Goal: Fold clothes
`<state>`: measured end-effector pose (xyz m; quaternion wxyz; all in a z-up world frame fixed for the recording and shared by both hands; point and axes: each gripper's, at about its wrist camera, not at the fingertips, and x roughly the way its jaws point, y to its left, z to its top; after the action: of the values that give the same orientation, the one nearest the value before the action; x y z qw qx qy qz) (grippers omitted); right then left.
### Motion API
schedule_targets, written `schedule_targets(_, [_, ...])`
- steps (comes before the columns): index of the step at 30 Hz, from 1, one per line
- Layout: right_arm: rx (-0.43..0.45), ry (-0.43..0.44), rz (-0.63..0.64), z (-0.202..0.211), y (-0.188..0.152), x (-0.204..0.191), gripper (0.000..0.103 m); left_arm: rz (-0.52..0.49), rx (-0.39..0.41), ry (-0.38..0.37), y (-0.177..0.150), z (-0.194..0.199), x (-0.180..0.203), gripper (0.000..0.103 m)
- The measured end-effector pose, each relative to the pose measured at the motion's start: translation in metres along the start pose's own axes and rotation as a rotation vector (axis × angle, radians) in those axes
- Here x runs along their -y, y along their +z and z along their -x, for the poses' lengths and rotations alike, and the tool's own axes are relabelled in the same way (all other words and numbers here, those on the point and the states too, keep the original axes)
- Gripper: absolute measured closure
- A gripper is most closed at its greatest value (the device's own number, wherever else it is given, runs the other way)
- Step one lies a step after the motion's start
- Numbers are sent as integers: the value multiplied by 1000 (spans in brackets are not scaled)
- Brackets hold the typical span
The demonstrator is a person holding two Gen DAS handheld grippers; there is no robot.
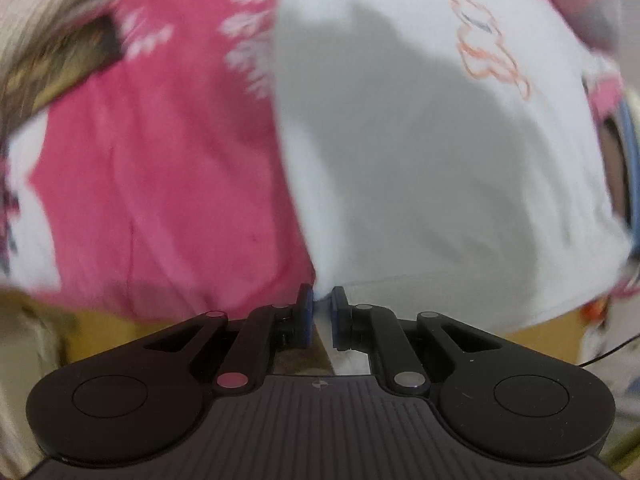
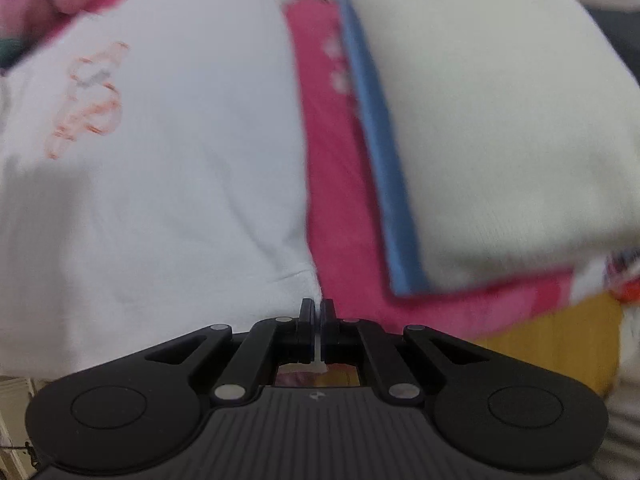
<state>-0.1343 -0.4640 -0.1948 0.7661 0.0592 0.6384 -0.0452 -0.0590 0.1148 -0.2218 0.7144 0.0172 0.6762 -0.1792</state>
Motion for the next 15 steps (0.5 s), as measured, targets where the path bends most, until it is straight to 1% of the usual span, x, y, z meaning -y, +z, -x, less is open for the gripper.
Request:
schedule_targets(1, [11,-10,12,-2,-4,-1,101,-39,-22,26,0,-8,4,94])
schedule_targets(3, [-62,-49,28,-26,-14,-4,99,-53,-74,67,-4,-22,4,88])
schedule_targets(5, [-152,-158,63,-50,-31,0,98,-64,-127,108,-8,-37,4,88])
schedule_targets(6, [-168,-183,68,-52,-37,4,98,-68,-125,120,-11,-33,4,86])
schedule_targets(7, [-158,-179,58,-48,-41,9,98,-73,-121,131,-13,-28,4,84])
schedule_targets(8, [-135,-165,50,-39,-43,13,98,-77,-117,141,-15,-23,4,78])
schedule_targets(10, [-70,-117,47,-20,-40,16,98,-29,-69,127,-13,-4,4,76])
schedule_targets(11, [-15,-73,62,-13,-29,9,98,-15,-28,109,-9,6,9,76])
schedule_targets(12, [46,-22,89,-5,-24,0,98,-22,23,88,-2,13,17,75])
schedule_targets(14, [172,101,190,4,-15,-24,98,-50,125,36,12,19,40,70])
schedule_targets(15, [204,138,253,-1,-11,-39,98,-72,148,9,20,13,51,70])
